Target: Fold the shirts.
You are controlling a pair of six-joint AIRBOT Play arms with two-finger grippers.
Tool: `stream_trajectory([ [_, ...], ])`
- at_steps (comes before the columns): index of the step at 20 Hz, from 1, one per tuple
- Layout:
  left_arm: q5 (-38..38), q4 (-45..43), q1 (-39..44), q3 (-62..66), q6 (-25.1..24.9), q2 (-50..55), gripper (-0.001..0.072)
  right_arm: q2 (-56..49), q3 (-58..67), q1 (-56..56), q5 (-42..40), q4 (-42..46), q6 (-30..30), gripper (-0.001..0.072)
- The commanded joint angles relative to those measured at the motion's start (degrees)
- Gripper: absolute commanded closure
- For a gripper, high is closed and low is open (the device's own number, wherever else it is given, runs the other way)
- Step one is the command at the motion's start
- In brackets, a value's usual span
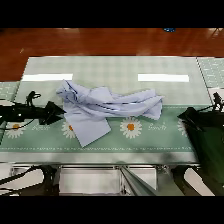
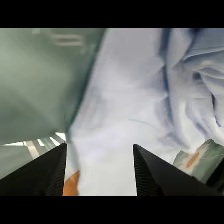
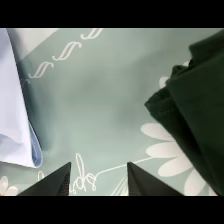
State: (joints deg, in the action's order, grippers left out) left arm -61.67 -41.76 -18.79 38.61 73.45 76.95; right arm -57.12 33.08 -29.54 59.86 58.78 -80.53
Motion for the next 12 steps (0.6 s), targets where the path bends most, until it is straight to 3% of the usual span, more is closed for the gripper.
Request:
stream_trajectory([
  [1, 5.81, 4.24, 7.72, -0.17, 0.76, 2.16, 0.0200, 0.00, -0.24, 0.39, 0.07, -0.46, 0.33, 0.0305],
  [3, 5.92, 6.88, 9.53, 0.42, 0.76, 4.42, 0.0212, -0.22, -0.24, 1.90, -0.20, -0.42, 1.14, 0.0305],
  [4, 5.53, 7.41, 9.86, 1.01, 0.76, 5.22, 0.0361, -0.61, -0.24, 2.95, -0.20, -0.44, 1.11, 0.0305],
  [5, 4.85, 7.30, 9.90, 1.70, 0.68, 5.66, 0.0597, -1.42, -0.24, 4.15, -0.33, -0.42, 1.11, 0.0305],
  [6, 4.15, 7.30, 9.88, 2.47, -0.59, 5.79, 0.0687, -2.47, -0.24, 5.35, -0.63, -0.46, 1.09, 0.0305],
  [12, 0.28, 7.30, 9.88, 7.04, -0.98, 5.79, 0.0687, -11.19, -0.20, 11.61, -5.86, -13.90, 5.86, 0.0305],
])
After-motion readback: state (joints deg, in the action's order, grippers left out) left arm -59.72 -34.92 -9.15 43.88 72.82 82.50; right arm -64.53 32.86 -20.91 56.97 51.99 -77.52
